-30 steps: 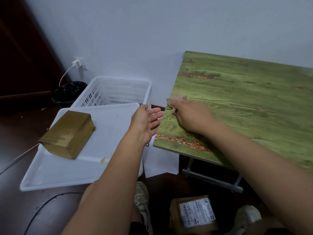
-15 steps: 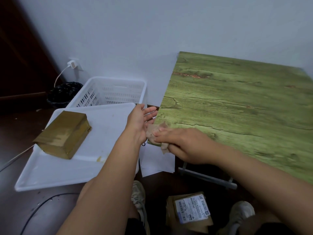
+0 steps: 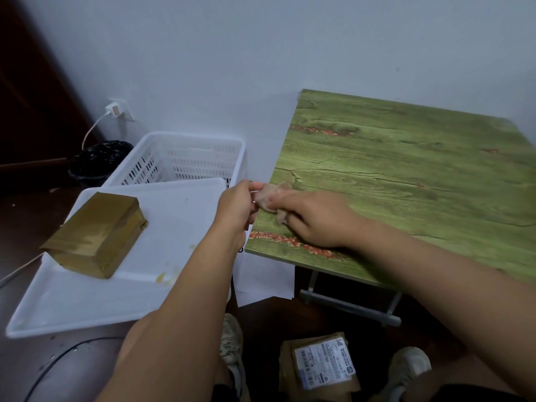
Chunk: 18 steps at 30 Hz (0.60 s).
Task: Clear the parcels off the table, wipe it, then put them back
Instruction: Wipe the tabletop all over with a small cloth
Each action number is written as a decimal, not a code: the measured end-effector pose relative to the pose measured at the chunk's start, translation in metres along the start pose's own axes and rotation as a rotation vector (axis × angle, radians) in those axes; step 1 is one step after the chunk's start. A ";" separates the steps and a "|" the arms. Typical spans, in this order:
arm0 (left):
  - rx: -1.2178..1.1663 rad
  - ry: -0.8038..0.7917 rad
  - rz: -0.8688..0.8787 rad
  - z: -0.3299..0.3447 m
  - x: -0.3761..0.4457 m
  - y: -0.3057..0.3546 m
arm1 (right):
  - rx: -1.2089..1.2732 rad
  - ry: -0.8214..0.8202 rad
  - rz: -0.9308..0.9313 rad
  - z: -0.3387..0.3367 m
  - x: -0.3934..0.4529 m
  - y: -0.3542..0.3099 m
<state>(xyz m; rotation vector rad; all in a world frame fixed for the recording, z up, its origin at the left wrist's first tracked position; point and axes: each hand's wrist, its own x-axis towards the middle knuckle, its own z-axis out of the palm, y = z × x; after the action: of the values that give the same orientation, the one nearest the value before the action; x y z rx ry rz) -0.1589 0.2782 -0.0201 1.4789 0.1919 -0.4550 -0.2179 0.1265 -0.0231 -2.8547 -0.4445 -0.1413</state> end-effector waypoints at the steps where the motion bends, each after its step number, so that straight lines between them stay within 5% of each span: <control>1: -0.005 0.008 0.003 0.001 -0.001 0.000 | 0.026 -0.014 -0.001 -0.002 -0.003 0.005; 6: -0.031 0.011 0.001 0.002 -0.007 0.000 | -0.068 0.096 0.359 -0.012 0.013 0.053; 12: -0.050 -0.015 0.003 0.002 -0.011 0.006 | -0.017 0.022 0.102 -0.003 -0.007 0.014; 18: -0.059 -0.027 -0.016 0.006 -0.015 0.006 | -0.117 0.132 0.439 -0.009 0.005 0.050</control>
<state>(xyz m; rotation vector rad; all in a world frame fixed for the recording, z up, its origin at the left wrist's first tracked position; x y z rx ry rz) -0.1710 0.2748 -0.0085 1.4137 0.1940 -0.4782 -0.1980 0.0798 -0.0248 -2.9511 0.2261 -0.2776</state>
